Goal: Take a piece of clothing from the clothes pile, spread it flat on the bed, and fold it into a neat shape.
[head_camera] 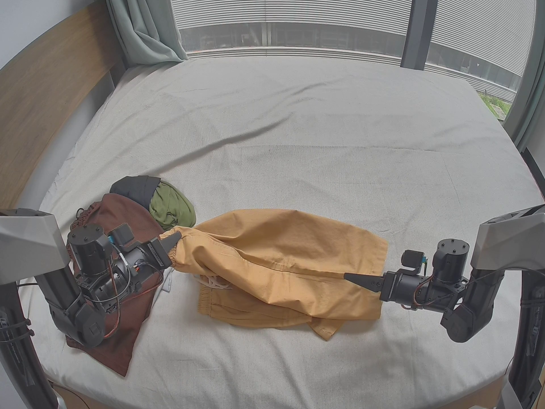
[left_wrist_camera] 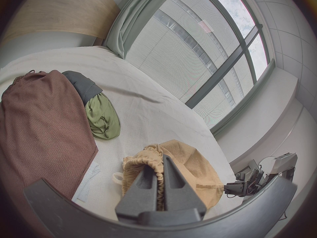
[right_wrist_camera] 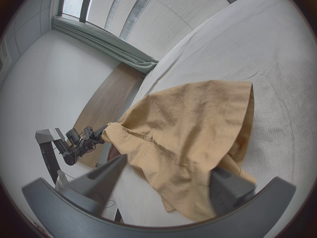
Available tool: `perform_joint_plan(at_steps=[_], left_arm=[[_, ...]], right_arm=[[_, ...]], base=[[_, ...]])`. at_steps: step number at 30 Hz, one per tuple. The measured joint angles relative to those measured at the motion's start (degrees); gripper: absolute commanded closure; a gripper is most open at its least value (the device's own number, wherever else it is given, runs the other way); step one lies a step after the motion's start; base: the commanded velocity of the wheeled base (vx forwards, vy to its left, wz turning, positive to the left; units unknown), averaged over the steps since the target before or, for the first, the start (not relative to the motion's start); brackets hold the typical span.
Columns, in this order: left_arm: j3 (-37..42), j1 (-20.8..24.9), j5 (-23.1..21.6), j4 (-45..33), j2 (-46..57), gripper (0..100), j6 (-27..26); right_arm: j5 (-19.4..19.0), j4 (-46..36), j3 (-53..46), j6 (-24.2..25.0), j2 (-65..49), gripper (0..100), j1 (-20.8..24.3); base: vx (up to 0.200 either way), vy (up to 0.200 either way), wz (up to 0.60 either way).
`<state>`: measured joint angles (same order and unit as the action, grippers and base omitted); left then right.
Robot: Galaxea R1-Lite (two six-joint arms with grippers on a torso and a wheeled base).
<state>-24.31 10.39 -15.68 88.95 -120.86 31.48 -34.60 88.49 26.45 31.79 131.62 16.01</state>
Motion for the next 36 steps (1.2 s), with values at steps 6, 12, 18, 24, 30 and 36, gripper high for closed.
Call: perform_joint_plan(at_steps=[6,12,18,24,30,36], left_arm=[[-0.05,-0.11,0.0,0.02,-0.04,100,0.02],[-0.07,-0.09,0.02,0.02,-0.17,100,0.05],[-0.33,-0.28,0.0,0.02,0.11,100,0.05],[-0.6,-0.5,0.05,0.02,1.21,100,0.07],[-0.96,-0.55,0.0,0.0,2.61,100,0.32],[-1.84,-1.66,-0.02,0.02,2.97,100,0.32]], right_arm=[[0.0,0.0,0.04,-0.1,0.05,100,-0.22],[0.0,0.0,0.02,-0.13,-0.23,100,-0.39],[0.11,-0.02,-0.33,-0.16,-1.79,100,-0.66],[0.26,-0.06,-1.35,-0.16,-5.19,100,-0.82],[0.41,-0.13,-1.95,0.0,-8.36,100,-1.02],[0.15,-0.15,-1.66,0.11,-9.94,100,-3.0]], base=[[0.0,0.0,0.0],[0.0,0.0,0.0],[0.0,0.0,0.0],[0.0,0.0,0.0],[0.0,0.0,0.0],[0.0,0.0,0.0]])
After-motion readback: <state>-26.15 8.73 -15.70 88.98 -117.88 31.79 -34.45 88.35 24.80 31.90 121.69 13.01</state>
